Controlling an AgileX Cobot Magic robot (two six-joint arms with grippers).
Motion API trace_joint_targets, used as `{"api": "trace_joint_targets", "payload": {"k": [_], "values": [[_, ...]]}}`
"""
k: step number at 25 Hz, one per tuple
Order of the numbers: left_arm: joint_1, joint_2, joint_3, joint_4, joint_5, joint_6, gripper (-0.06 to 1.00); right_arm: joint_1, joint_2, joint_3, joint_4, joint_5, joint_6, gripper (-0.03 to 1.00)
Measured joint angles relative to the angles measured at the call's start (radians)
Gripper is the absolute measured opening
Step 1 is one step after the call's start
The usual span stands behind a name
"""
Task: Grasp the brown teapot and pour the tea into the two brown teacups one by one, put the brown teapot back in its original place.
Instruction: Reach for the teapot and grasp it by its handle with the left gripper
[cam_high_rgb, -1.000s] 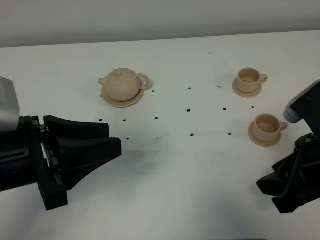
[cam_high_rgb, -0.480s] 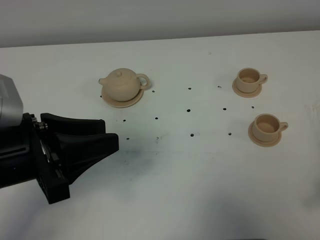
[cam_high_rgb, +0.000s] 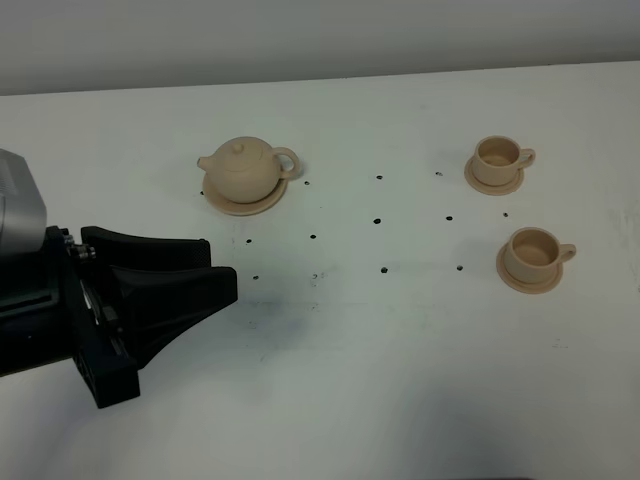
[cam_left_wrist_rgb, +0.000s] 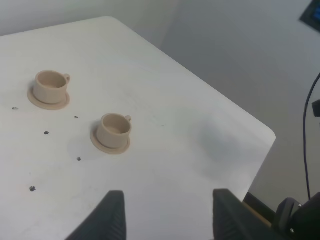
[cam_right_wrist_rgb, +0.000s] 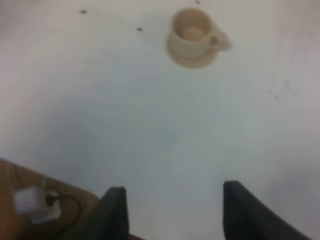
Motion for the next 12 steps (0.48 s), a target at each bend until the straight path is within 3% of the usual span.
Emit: {"api": "trace_joint_targets", "payload": {"k": [4, 12], "values": [[0.0, 0.0, 0.0, 0.001, 0.0, 0.0, 0.43, 0.0, -0.03, 0.033, 0.056, -0.019, -0.075, 0.42], [0.0, 0.0, 0.0, 0.001, 0.0, 0.0, 0.43, 0.0, -0.034, 0.106, 0.062, -0.052, -0.091, 0.42]]}}
